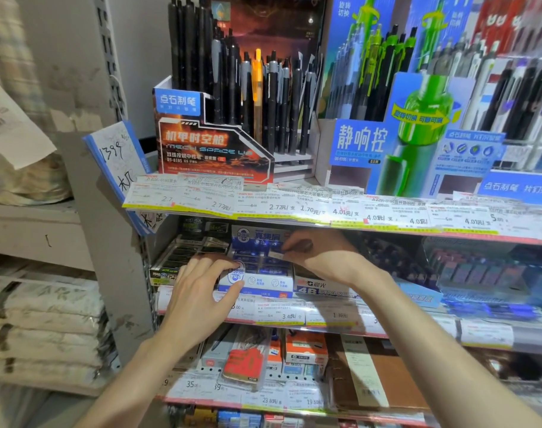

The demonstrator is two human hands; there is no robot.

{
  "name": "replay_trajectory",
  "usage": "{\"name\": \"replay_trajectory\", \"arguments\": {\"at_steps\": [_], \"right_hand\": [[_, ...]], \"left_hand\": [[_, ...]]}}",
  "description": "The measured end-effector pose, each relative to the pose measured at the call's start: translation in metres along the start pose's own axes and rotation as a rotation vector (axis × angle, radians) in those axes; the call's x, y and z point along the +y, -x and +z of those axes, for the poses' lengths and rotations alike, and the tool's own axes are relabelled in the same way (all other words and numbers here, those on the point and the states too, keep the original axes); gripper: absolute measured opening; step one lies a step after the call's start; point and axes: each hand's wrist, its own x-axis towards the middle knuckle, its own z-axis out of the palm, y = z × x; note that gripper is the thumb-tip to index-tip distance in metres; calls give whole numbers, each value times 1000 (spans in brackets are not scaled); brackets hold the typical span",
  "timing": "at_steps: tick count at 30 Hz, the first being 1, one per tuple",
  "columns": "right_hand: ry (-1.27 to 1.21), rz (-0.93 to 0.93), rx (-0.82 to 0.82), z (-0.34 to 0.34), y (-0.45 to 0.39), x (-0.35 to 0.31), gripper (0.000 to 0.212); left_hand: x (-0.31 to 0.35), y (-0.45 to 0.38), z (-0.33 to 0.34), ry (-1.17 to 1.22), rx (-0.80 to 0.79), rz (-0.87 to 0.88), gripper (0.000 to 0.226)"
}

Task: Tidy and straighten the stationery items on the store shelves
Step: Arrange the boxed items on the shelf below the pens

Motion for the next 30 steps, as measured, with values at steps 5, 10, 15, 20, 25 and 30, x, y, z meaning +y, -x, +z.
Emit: {"name": "replay_trajectory", "arguments": {"at_steps": [5, 10, 15, 20, 25, 30], "right_hand": [[84, -54, -66, 20, -13, -16, 16], [125, -44, -126, 19, -11, -10, 20], [124, -34, -155, 19, -8, -7, 22], [116, -65, -117, 23, -3, -5, 21], [137, -123, 12, 30, 10, -6, 22], [150, 3, 122, 6, 19, 16, 29]], "left_hand": [[-2, 0, 1, 1, -11, -10, 34], [-2, 0, 1, 3, -1, -7, 33], [-2, 1, 2, 3, 0, -10, 33], [-2, 1, 2, 4, -1, -13, 34], [1, 2, 2, 0, 14, -16, 35], [1, 1, 2, 17, 28, -3, 34]]}}
